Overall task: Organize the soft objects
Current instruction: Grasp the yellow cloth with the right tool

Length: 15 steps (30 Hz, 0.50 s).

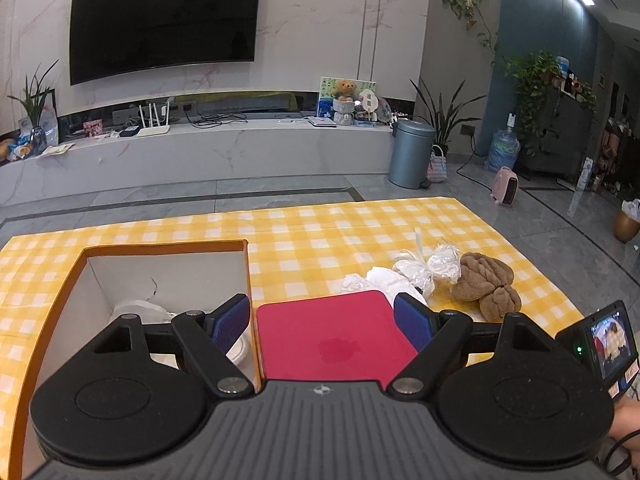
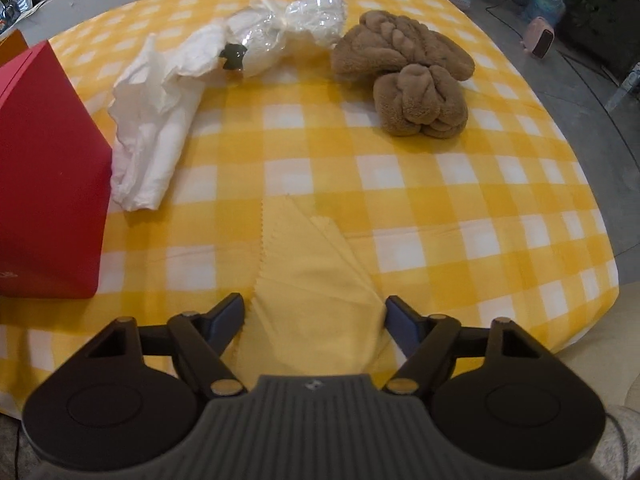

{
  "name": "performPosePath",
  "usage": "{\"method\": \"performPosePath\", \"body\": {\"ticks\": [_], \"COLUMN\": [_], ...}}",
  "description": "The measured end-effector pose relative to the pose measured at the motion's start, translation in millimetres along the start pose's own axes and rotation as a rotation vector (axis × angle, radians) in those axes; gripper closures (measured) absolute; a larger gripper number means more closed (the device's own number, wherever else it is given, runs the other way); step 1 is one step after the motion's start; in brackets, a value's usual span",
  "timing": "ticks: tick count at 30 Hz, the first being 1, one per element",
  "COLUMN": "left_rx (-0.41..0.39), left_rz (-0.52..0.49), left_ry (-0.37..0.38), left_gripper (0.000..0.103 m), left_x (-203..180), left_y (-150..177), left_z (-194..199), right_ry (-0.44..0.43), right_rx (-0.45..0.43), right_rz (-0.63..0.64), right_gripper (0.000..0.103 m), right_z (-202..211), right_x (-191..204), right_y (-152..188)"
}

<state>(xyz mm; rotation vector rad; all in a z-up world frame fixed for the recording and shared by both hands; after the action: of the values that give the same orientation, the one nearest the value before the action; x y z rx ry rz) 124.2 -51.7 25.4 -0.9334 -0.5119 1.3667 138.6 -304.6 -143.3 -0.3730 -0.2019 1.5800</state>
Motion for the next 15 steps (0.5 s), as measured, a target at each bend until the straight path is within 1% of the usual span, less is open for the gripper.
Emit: {"method": "performPosePath", "body": {"ticks": [1, 2, 3, 4, 6, 7, 8, 10, 12, 15], "left_rx": [0.0, 0.0, -0.001, 0.0, 0.001, -0.001, -0.002, -0.006, -0.01, -0.018], "left_rz": [0.004, 0.006, 0.008, 0.009, 0.012, 0.011, 0.009, 0.005, 0.0, 0.0], "left_ry": [-0.002, -0.003, -0.004, -0.004, -0.005, -0.004, -0.004, -0.005, -0.006, -0.009], "left_gripper": [0.007, 0.007, 0.007, 0.007, 0.007, 0.007, 0.007, 0.007, 0.007, 0.007], "left_x": [1, 2, 2, 3, 3, 3, 3, 2, 3, 3], "left_y": [0, 0, 0, 0, 0, 0, 0, 0, 0, 0], "left_z": [0, 1, 0, 0, 1, 1, 1, 2, 3, 5], "right_ry": [-0.007, -0.022, -0.034, -0.033, -0.034, -0.038, -0.022, -0.006, -0.03, -0.093], "right_rx": [-0.002, -0.008, -0.019, -0.031, -0.05, -0.058, -0.066, -0.074, -0.078, -0.113], "right_rz": [-0.004, -0.005, 0.003, 0.019, 0.043, 0.044, 0.038, 0.008, -0.028, -0.062], "right_gripper": [0.032, 0.039, 0.043, 0.049, 0.057, 0.068, 0.083, 0.1, 0.1, 0.101], "right_z": [0, 1, 3, 4, 6, 7, 7, 8, 7, 11], "right_x": [-1, 0, 1, 3, 7, 8, 7, 0, -7, -10], "right_y": [0, 0, 0, 1, 1, 0, -1, -3, -5, -9]}}
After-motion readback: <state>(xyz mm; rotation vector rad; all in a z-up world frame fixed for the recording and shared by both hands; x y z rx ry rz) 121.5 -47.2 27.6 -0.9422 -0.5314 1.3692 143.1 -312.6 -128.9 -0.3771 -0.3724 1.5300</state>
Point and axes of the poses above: each gripper's, at about its wrist camera, not at the fingertips, and z roughly against the way its jaws point, x to its left, y to its underside, the point moved 5 cm from there along -z, roughly the way its jaws point, and after that the axes turned 9 degrees about z, right-handed, at the moved point
